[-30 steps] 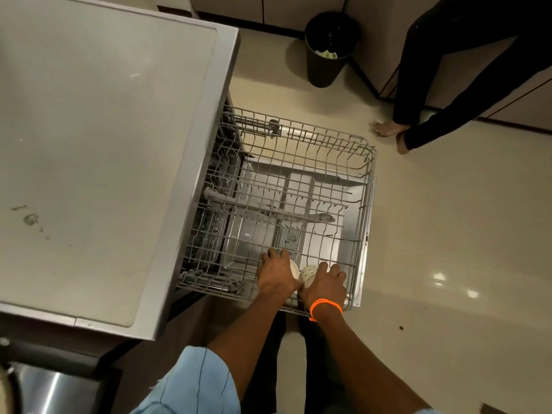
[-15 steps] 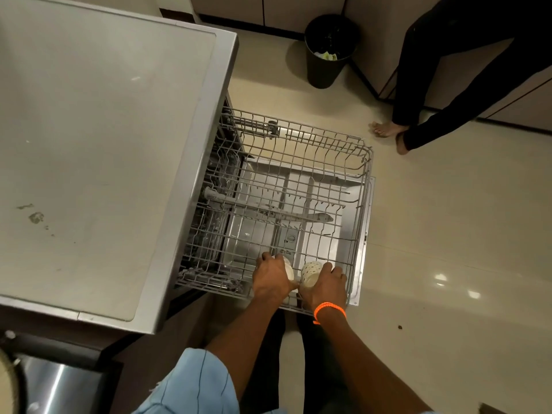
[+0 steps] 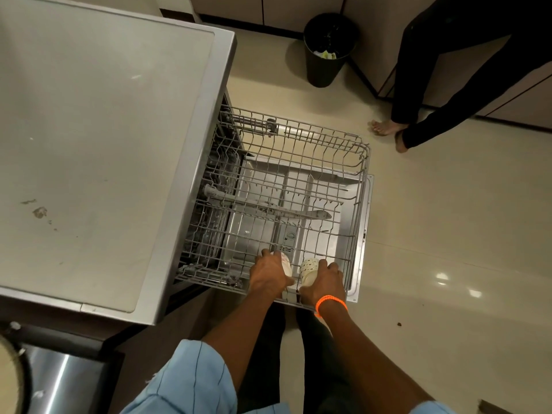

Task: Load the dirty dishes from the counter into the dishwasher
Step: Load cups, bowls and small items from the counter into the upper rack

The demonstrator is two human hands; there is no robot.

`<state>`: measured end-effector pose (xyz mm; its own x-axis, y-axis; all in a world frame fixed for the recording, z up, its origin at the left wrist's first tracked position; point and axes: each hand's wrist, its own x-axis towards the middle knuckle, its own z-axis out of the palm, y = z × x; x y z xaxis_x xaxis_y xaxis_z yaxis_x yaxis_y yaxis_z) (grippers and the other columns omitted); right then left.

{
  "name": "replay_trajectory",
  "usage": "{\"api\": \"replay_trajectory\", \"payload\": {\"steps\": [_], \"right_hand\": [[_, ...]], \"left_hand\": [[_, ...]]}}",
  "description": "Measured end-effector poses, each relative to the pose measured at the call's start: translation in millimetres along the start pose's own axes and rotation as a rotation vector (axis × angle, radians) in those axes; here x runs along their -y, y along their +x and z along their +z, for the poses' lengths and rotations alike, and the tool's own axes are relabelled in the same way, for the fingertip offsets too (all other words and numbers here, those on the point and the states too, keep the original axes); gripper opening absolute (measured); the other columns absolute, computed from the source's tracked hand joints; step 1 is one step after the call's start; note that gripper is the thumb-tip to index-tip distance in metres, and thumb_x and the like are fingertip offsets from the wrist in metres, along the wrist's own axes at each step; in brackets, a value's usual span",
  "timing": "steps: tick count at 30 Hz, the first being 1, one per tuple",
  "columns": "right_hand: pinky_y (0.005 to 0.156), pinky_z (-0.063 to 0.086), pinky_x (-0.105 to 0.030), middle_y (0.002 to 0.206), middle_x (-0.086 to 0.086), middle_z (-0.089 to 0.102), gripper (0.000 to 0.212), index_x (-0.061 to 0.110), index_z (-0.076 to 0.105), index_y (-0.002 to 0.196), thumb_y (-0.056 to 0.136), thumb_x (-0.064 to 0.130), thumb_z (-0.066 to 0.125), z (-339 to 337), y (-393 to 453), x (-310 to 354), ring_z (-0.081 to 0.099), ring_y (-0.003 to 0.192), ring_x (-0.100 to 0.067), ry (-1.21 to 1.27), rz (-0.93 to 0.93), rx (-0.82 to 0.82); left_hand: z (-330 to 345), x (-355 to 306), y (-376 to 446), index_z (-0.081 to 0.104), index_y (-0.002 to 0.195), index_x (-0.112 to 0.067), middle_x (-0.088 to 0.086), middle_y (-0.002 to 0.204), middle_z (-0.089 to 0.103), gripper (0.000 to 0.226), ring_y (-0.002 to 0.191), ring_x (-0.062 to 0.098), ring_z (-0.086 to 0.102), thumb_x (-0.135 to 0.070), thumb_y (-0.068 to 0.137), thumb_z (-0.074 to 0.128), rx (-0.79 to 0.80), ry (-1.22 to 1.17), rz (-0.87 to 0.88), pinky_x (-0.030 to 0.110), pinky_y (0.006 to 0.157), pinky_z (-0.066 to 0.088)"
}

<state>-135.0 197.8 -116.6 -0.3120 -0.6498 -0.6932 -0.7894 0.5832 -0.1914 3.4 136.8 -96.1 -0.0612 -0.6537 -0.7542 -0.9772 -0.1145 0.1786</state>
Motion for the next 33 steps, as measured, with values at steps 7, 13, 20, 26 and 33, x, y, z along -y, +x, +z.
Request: {"api": "replay_trajectory", "payload": {"steps": [7, 13, 20, 26, 33], "right_hand": [[0.095, 0.05, -0.042, 0.13, -0.01, 0.043, 0.083, 0.014, 0.041, 0.135, 0.069, 0.047, 0.081, 9, -6, 3, 0.044, 0.123, -0.031, 0.055, 0.015, -0.04], [0.098, 0.048, -0.042, 0.136, -0.012, 0.042, 0.087, 0.014, 0.038, 0.139, 0.07, 0.043, 0.084, 6, -4, 3, 0.042, 0.127, -0.032, 0.057, -0.001, -0.002], [0.099, 0.048, -0.042, 0.139, -0.01, 0.044, 0.079, 0.017, 0.041, 0.139, 0.074, 0.042, 0.079, -19, -14, 19, 0.041, 0.128, -0.029, -0.029, -0.111, -0.124], [0.099, 0.045, -0.04, 0.138, -0.01, 0.047, 0.066, 0.014, 0.045, 0.14, 0.085, 0.042, 0.068, -60, -26, 50, 0.043, 0.126, -0.029, 0.019, -0.225, -0.229], [0.097, 0.048, -0.042, 0.129, -0.009, 0.053, 0.047, 0.015, 0.052, 0.128, 0.088, 0.036, 0.064, -106, -52, 88, 0.045, 0.121, -0.029, 0.042, -0.375, -0.343]], "left_hand": [[7, 1, 1, 0.049, 0.142, -0.021, 0.01, 0.14, 0.043, 0.076, 0.127, 0.031, 0.048, -0.043, 0.078, 0.084, -0.011, -0.037, 0.001, 0.042, 0.102, 0.052], [6, 6, 1, 0.046, 0.143, -0.022, 0.009, 0.14, 0.043, 0.078, 0.129, 0.03, 0.047, -0.043, 0.078, 0.084, -0.007, -0.064, 0.015, 0.044, 0.104, 0.051], [-15, 6, -16, 0.047, 0.141, -0.018, 0.007, 0.139, 0.048, 0.066, 0.13, 0.025, 0.046, -0.052, 0.088, 0.069, -0.137, 0.023, 0.131, 0.042, 0.105, 0.047], [-60, 6, -38, 0.055, 0.132, -0.014, 0.008, 0.134, 0.053, 0.046, 0.125, 0.025, 0.05, -0.041, 0.095, 0.062, -0.243, 0.002, 0.199, 0.041, 0.104, 0.047], [-114, 10, -77, 0.059, 0.128, -0.017, 0.004, 0.129, 0.057, 0.035, 0.117, 0.023, 0.056, -0.035, 0.098, 0.06, -0.419, -0.103, 0.239, 0.039, 0.097, 0.048]]}}
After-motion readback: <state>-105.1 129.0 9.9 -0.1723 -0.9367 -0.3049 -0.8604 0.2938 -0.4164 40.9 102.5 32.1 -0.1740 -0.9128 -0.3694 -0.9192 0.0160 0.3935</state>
